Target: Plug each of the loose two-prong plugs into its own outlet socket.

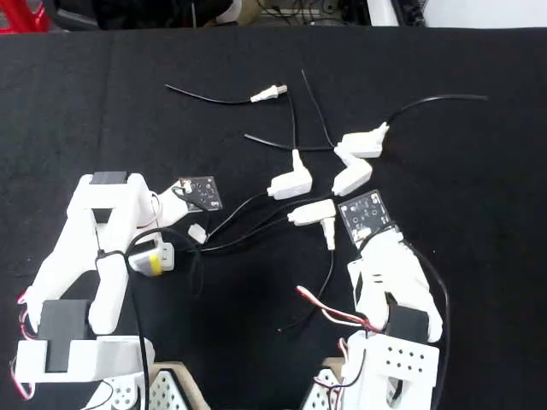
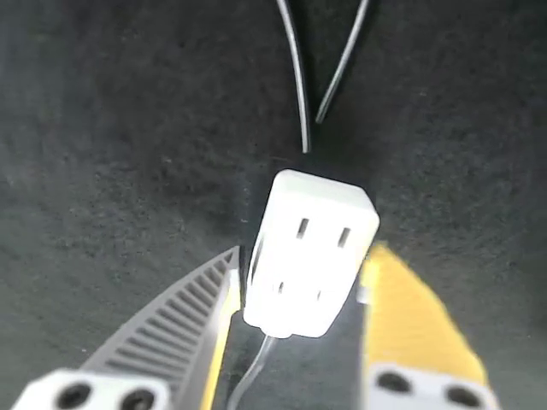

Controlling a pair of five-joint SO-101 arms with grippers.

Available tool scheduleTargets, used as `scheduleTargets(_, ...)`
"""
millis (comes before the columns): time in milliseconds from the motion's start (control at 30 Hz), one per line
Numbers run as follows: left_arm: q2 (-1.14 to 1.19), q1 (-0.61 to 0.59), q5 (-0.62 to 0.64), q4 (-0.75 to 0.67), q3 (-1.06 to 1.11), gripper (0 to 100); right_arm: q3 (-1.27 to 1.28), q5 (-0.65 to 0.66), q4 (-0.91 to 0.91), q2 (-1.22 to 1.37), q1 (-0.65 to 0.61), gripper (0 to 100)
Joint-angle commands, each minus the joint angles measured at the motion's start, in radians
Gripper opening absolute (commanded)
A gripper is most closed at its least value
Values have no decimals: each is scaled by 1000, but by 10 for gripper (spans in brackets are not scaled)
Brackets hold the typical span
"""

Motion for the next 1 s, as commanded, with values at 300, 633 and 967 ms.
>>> scheduleTargets(300, -5, 8, 358, 155, -15, 80, -2, 6, -23, -10, -12, 15)
scheduleTargets(633, -49, -2, 500, 163, -62, 201, -12, 6, -18, -10, -11, 15)
scheduleTargets(967, -595, -2, 769, 195, 77, 203, -406, -17, 232, 31, -66, 16)
